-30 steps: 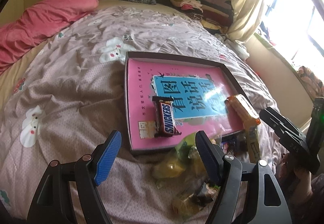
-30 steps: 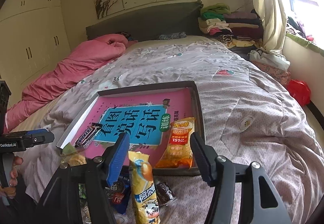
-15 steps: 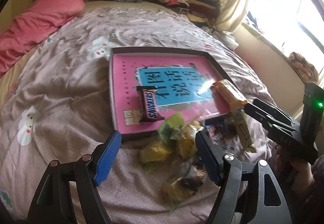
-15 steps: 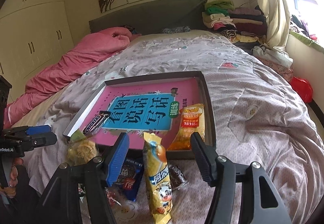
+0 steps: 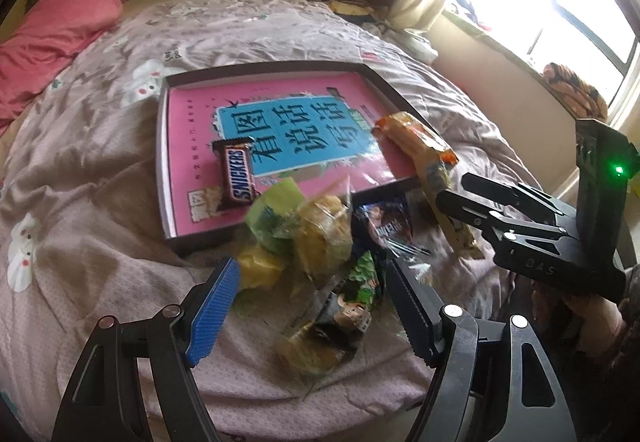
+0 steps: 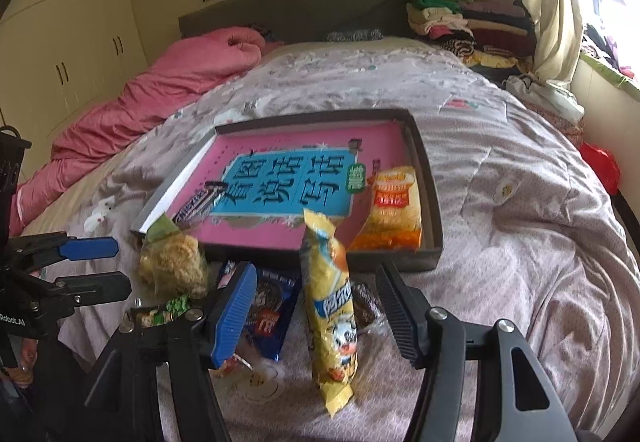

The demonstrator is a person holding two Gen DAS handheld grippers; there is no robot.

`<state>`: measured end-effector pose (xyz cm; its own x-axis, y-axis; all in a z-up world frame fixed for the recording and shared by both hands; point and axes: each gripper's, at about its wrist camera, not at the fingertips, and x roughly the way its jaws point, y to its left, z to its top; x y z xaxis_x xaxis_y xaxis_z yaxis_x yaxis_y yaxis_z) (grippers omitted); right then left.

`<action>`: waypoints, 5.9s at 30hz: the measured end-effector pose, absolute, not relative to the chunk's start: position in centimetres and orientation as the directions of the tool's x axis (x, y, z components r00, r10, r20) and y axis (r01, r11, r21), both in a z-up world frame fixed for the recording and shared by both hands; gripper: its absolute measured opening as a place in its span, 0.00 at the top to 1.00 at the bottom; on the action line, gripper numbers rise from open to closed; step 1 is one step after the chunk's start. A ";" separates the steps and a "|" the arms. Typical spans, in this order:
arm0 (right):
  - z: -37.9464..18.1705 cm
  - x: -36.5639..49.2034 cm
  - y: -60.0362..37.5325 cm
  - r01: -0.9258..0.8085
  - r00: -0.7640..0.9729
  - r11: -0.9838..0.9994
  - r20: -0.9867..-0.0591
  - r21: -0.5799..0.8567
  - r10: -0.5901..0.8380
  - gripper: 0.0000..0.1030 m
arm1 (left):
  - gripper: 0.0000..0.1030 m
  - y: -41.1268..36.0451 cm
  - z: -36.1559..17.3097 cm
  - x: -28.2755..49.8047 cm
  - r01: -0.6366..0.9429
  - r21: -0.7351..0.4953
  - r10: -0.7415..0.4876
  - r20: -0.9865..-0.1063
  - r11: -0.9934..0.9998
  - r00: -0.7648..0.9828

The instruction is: Organize snacks

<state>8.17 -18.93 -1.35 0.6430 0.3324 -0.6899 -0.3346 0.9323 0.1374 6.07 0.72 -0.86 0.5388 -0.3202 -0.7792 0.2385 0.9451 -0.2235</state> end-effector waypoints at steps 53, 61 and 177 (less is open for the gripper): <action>-4.1 10.1 -19.7 -0.312 0.542 0.913 -0.740 0.264 0.399 0.81 | 0.61 -3.1 -5.1 6.9 0.346 -0.199 -0.338 -0.849 0.917 0.407; -3.3 9.9 -19.7 -0.322 0.565 0.905 -0.710 0.279 0.420 0.81 | 0.64 -2.2 -4.2 6.6 0.327 -0.229 -0.356 -0.840 0.917 0.409; -0.4 13.5 -19.3 -0.341 0.700 0.906 -0.575 0.252 0.424 0.81 | 0.75 6.8 -3.5 14.0 -0.061 -0.330 -0.197 -0.690 0.942 0.697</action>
